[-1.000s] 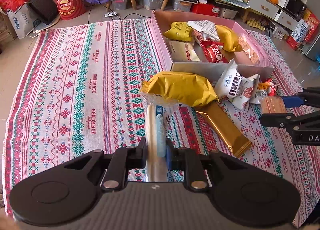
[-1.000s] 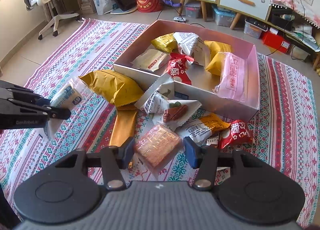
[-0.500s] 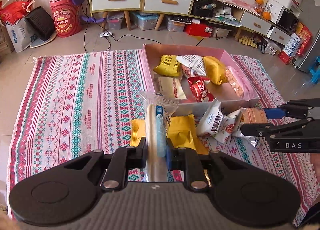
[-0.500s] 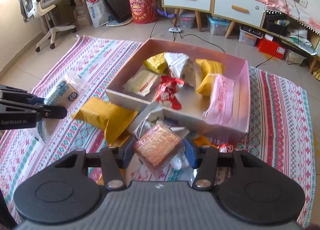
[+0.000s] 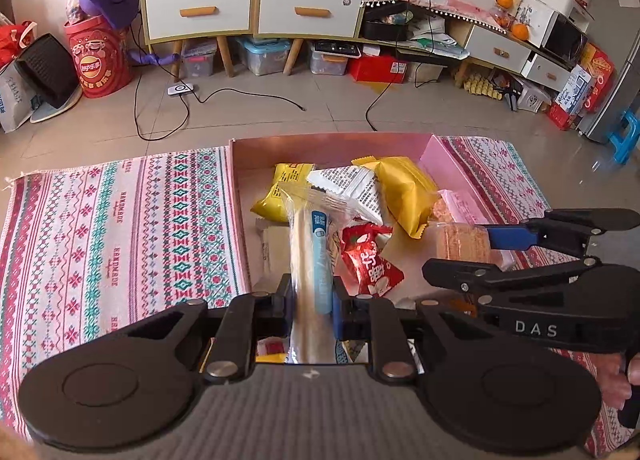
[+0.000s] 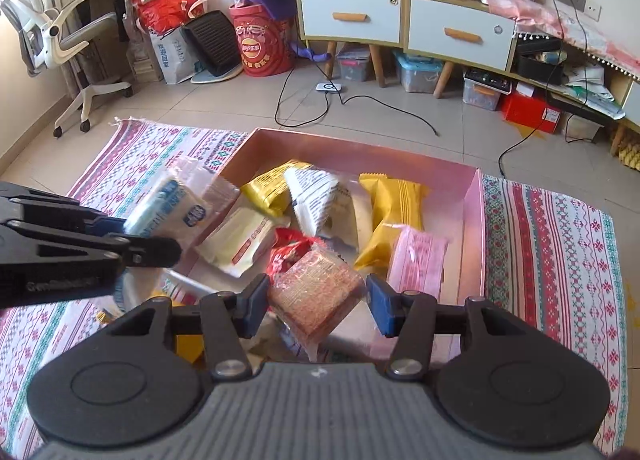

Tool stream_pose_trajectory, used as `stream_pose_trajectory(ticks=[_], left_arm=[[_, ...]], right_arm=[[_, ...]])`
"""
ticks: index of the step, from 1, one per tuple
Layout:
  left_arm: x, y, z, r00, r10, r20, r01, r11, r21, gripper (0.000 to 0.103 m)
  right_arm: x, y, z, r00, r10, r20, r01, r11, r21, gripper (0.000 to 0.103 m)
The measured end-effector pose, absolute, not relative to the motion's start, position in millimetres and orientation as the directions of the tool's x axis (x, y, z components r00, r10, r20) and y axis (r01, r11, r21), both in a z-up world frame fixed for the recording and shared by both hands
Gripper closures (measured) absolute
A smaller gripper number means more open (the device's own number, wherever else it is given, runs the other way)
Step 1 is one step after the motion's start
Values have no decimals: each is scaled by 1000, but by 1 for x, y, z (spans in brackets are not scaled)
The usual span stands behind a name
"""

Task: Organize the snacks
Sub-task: 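Lower both packets into the box and open both tools, then withdraw both tools from the box toward the remaining packets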

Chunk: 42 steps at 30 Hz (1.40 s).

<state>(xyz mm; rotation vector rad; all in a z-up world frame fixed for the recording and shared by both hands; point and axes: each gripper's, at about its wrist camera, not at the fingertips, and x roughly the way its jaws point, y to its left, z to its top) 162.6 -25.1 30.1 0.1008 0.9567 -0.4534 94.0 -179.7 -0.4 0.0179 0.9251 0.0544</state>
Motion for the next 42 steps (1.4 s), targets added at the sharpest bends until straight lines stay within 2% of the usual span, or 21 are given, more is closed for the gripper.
stream_pose_trajectory(ticks=[11,16,17,19,21,22,25,30,42], left_arm=[[202,-41,1,476,-315,-821,361,921,-144,81],[208,-42,-2,472,-326,-819,366,918,-154,78],[208,-42,-2,474,-331,-816,367,917,-158,74],[205,-40,-1,487,-338,-806,369,915,-160,61],[203,-39,2,503,-336,-796,373,916,-151,37],[201,-39,3,513,-333,-791,375,916,-142,33],[196,-38,7,517,-341,-785,394,909,-135,28],[182,-34,14,529,-343,-776,402,907,-127,14],[139,-13,25,546,-343,-764,424,900,-101,0]], right_arm=[[106,-181,-2,603,34,-797,-32,999,18,54],[107,-185,0,608,24,-794,-16,1000,18,50],[107,-186,1,608,28,-793,-12,1000,26,48],[106,-189,4,613,34,-790,-5,999,39,36],[104,-190,7,623,34,-782,-3,999,41,31],[103,-190,9,625,35,-780,-4,999,42,31],[99,-193,13,629,38,-777,3,999,52,22],[89,-196,19,640,41,-768,14,998,65,16],[59,-199,34,660,21,-751,32,998,56,4]])
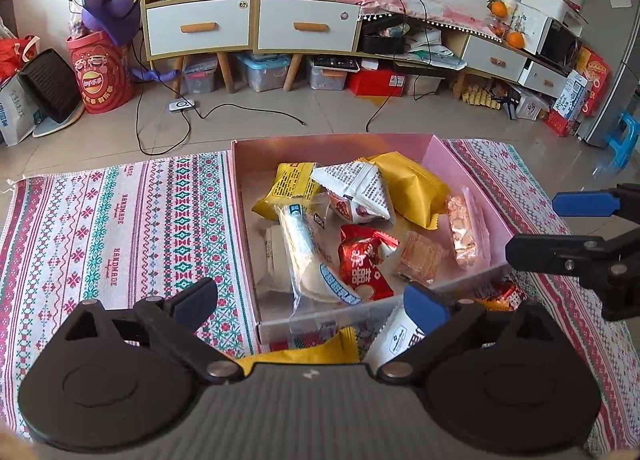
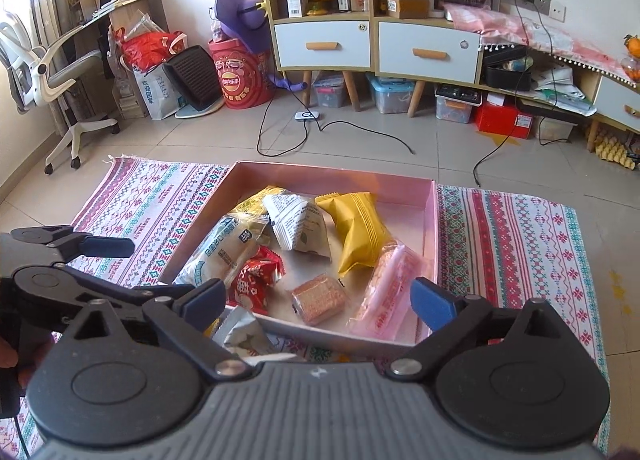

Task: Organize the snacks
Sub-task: 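Withdraw both tools from the box toward the remaining packets, then grasp the gold bar with the right tool while the left tool grasps the large yellow packet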

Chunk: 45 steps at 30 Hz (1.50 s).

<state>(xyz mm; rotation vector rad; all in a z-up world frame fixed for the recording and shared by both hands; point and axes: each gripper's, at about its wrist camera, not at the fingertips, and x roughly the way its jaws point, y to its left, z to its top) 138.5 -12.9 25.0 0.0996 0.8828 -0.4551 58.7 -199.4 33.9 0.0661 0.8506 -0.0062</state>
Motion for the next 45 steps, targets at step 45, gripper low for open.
stream_pose_trajectory(ticks=[45], left_arm=[[138,13,-28,293,-464,-836,824,566,-25,8]], right_arm=[[17,-114,-27,518,186,-835,-223,972,78,13]])
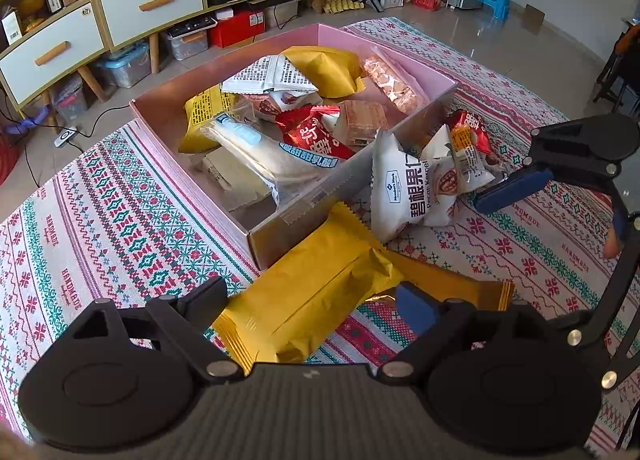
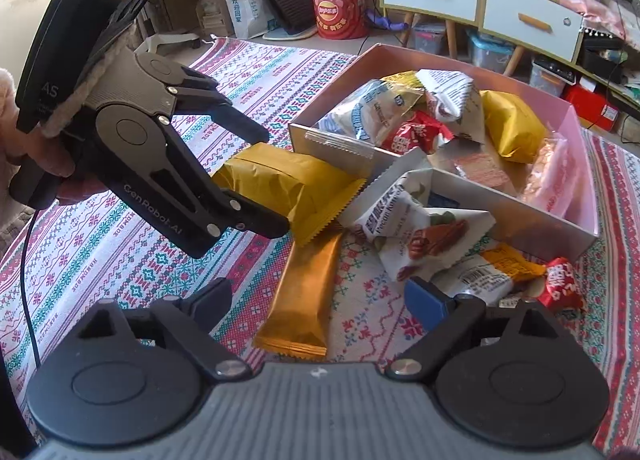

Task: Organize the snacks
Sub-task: 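Grasp the gold bar with the right tool while the left tool grasps the large yellow packet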

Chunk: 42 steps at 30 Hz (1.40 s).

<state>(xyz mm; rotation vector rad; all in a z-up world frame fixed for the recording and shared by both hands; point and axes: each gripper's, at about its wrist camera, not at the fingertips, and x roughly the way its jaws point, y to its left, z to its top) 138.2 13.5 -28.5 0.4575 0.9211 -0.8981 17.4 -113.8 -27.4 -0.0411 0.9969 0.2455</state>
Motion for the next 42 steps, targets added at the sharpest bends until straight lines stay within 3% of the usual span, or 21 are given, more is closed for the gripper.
stream_pose_trajectory(ticks=[7,10,13,20,28,31,34,37,42], left_arm=[[141,18,-32,299,-472,-830,813,581,-38,14],[139,22,-31,321,-475,-819,789,612,-46,22],[137,24,-30,326,-478,-816,764,642,-71,24],[114,22,-27,346,-440,-829,734,677,-52,32],[95,17,-22,317,-429,-846,708,700,-90,33],[95,17,-19,308,-461,-832,710,694,-122,31],[97,16,-15,323,-494,-807,710,690,-138,20],[102,12,-15,322,-503,-802,712,687,-145,19],[103,4,-24,304,-493,-815,709,688,-151,19]], right_arm=[[18,-98,-45,509,146,-848,-261,965,9,42],[16,-94,-43,522,110,-846,-284,957,-52,66],[14,-96,-39,507,120,-853,-294,955,-40,74],[5,-102,-35,468,123,-875,-325,945,-41,74],[-2,-112,-32,413,98,-905,-310,950,-39,74],[-1,-115,-31,409,96,-907,-311,950,-40,70],[-1,-117,-31,413,100,-905,-318,947,-41,68],[-1,-113,-31,419,106,-902,-334,942,-44,59],[-1,-109,-33,423,104,-900,-342,938,-53,56]])
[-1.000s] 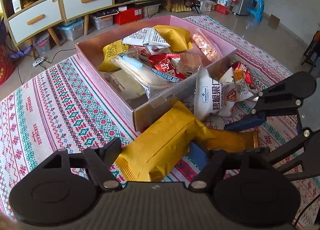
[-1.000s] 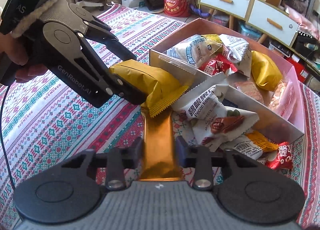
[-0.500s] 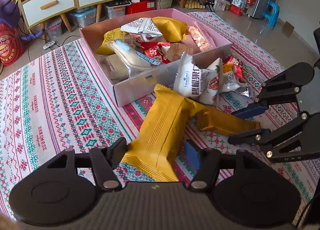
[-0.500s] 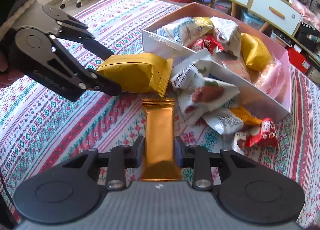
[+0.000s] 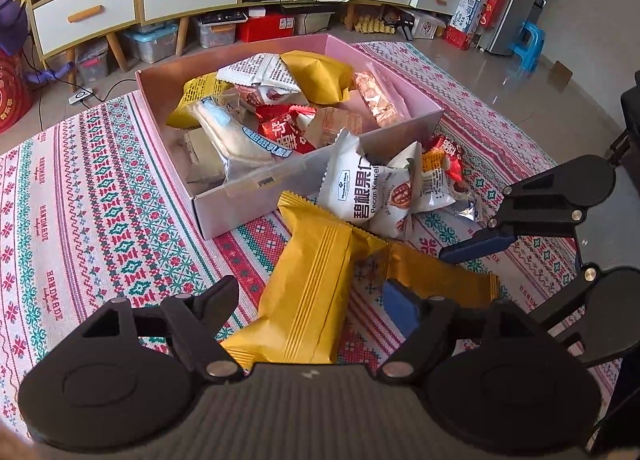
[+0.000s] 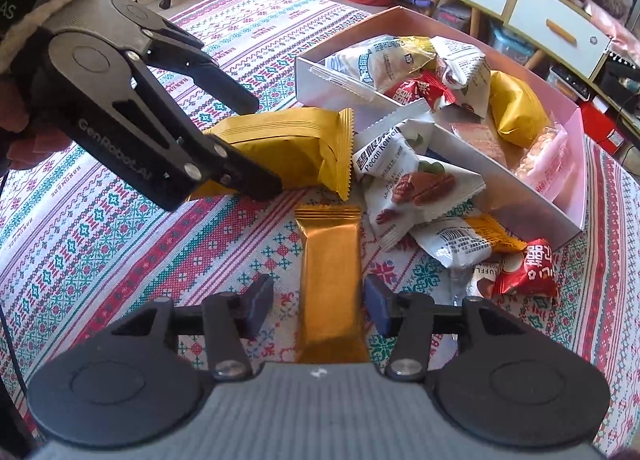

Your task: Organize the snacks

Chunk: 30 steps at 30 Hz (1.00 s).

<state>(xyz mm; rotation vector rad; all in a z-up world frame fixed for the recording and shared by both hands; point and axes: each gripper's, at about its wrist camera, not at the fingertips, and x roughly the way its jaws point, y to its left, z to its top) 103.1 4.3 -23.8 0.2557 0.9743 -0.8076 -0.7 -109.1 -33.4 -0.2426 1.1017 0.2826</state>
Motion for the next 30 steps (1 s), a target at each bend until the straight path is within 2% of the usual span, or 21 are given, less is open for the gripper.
stream_pose_trajectory(ticks=[2,9,11,13,14,17,30], left_arm=[[103,3,-28,300,-489,-819,702,694,-157,20],[102,3,-33,311,-479,-821,651,737,-183,38],[103,4,-33,317,-474,-821,632,751,-190,45],[101,6,-32,317,-474,-822,613,763,-203,47],[99,7,-32,317,-471,-823,606,768,-207,49],[94,6,-30,317,-462,-829,597,776,-204,50],[84,5,-16,298,-440,-847,546,806,-227,51]], right_arm=[[0,-109,-34,424,105,-900,-336,941,-49,56],[-1,-107,-35,425,103,-900,-332,942,-49,59],[0,-107,-36,423,111,-899,-338,940,-43,63],[-1,-105,-35,419,120,-900,-349,936,-38,74],[-2,-103,-35,419,119,-900,-353,935,-41,75],[-3,-100,-34,420,108,-901,-363,930,-58,77],[0,-115,-22,383,152,-911,-298,954,34,77]])
